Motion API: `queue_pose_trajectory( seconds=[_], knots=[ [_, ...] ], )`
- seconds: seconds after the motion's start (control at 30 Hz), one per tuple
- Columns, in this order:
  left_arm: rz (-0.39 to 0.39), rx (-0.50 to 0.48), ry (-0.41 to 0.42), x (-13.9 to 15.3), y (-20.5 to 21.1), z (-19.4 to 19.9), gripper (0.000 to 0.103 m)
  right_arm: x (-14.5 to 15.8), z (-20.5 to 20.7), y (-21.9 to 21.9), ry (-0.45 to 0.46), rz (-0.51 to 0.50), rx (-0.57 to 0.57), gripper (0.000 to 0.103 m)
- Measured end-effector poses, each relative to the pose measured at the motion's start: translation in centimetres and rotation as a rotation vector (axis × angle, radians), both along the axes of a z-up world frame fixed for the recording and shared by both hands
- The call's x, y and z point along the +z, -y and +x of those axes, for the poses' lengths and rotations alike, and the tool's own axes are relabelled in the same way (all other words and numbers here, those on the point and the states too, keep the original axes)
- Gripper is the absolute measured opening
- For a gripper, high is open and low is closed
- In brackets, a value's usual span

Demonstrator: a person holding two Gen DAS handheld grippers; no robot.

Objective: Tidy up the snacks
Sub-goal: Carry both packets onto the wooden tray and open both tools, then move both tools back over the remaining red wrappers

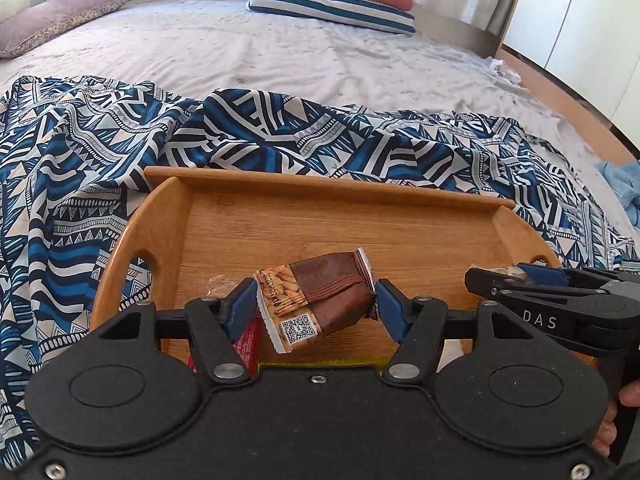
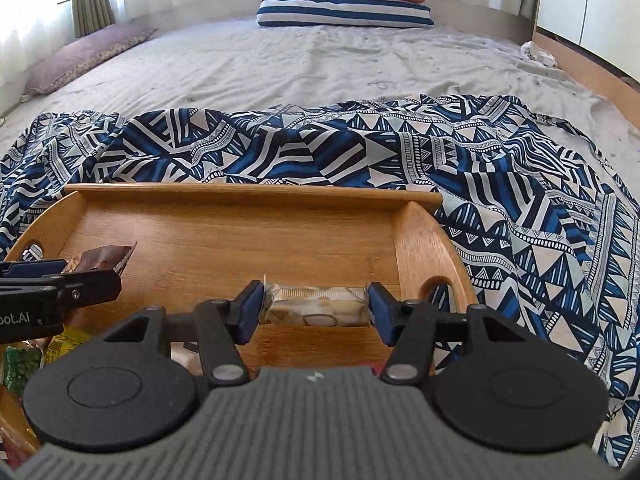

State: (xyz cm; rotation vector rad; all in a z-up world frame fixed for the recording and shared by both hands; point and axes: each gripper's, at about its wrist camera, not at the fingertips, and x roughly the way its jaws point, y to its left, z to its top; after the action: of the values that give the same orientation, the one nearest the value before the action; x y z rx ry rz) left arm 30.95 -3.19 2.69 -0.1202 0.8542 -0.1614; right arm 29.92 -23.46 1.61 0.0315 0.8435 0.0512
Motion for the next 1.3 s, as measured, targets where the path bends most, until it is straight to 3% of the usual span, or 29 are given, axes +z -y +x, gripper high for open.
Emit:
queue_pose_trajectory(
  seconds=[0.6, 0.67, 0.73, 0.8, 0.97, 1.3],
  knots=[
    [0.077, -0.020, 0.030, -0.5, 1.2, -0.1, 0.063, -1.0, -0.2, 0.1, 0.012, -0.009, 0.008, 0.062],
    [0.074, -0.019, 0.024, -0.3, 1.1, -0.1, 0.065, -1.0, -0.3, 0.0, 0.013, -0.010, 0.007, 0.067],
    [0.056, -0.020, 0.016, 0.1, 0.8, -0.4, 0.081, -0.9, -0.5, 0.0, 0.014, -0.017, -0.002, 0.076],
    [0.038, -0.043, 0.045, 1.0, 0.5, -1.1, 0.088, -0.5, -1.1, 0.1, 0.027, -0.013, -0.002, 0.079],
    [0.072, -0.083, 0.126, 3.4, -0.2, -3.7, 0.094, 1.2, -2.9, 0.6, 0.069, 0.005, -0.007, 0.089],
    [0.048, -0.094, 0.218, 6.8, -2.7, -11.4, 0.098, 5.1, -8.7, 1.3, 0.143, 0.063, -0.009, 0.099]
  ],
)
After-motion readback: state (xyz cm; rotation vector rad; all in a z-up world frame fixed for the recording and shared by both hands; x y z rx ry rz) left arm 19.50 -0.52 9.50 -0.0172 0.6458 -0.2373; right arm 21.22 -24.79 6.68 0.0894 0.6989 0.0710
